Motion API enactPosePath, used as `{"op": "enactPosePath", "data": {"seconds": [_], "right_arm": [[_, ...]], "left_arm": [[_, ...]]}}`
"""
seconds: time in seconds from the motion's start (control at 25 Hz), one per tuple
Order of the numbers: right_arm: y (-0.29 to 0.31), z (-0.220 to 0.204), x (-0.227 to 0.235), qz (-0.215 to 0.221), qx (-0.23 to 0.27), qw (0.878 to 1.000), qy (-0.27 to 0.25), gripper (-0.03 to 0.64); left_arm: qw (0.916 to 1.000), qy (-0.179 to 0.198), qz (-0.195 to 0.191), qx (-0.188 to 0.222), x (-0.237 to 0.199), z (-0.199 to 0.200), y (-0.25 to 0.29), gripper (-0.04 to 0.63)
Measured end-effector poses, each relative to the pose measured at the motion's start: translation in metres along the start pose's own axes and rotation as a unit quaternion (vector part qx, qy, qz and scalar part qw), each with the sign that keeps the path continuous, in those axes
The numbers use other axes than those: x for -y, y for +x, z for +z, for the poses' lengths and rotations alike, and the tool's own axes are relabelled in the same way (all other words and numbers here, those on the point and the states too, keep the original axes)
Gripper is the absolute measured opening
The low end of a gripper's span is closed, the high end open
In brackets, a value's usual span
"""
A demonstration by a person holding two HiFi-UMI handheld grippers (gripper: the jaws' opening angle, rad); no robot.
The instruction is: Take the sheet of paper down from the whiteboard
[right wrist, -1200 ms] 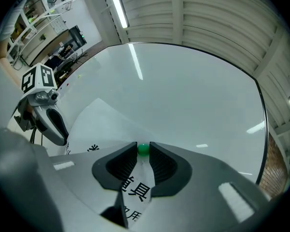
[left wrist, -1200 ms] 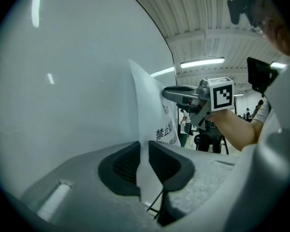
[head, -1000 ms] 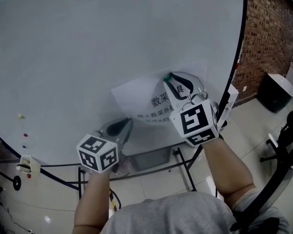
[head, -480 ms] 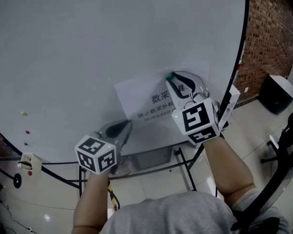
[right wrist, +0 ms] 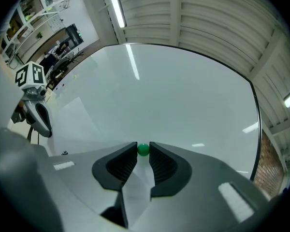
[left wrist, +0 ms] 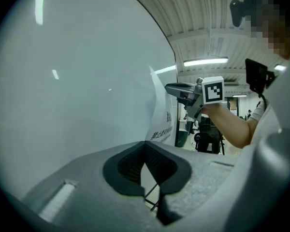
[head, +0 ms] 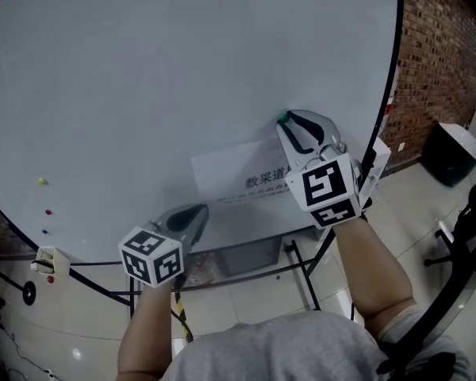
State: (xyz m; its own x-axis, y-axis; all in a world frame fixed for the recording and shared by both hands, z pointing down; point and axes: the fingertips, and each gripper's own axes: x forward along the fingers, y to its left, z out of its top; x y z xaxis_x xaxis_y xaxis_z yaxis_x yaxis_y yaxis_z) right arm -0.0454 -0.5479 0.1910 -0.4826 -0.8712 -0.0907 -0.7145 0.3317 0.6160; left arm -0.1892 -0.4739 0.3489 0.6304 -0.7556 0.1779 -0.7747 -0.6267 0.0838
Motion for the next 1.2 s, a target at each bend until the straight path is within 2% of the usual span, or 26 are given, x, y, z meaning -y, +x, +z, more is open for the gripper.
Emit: {"op": "enactPosePath", "data": {"seconds": [0.72, 0.76, 0.84, 1.2], "right_arm": [[0.008, -0.006, -0.005, 0.005, -0.018, 1.000, -0.005, 0.081], [0.008, -0.006, -0.007, 0.007, -0.019, 1.000, -0.006, 0.090], [0.007, -0.005, -0.009, 0.005, -0.018, 1.000, -0.008, 0.155], [-0.017, -0.009, -0.013, -0.021, -0.032, 0.999, -0.001, 0.150]], "left_arm": [[0.9996, -0.027, -0.005, 0.007, 0.000, -0.012, -0.023, 0.000], [0.9996, -0.028, -0.007, 0.008, 0.000, -0.012, -0.024, 0.000], [0.9995, -0.028, -0.011, 0.010, 0.001, -0.013, -0.025, 0.000], [0.9989, -0.025, -0.036, 0.014, 0.007, -0.016, -0.033, 0.000]]}}
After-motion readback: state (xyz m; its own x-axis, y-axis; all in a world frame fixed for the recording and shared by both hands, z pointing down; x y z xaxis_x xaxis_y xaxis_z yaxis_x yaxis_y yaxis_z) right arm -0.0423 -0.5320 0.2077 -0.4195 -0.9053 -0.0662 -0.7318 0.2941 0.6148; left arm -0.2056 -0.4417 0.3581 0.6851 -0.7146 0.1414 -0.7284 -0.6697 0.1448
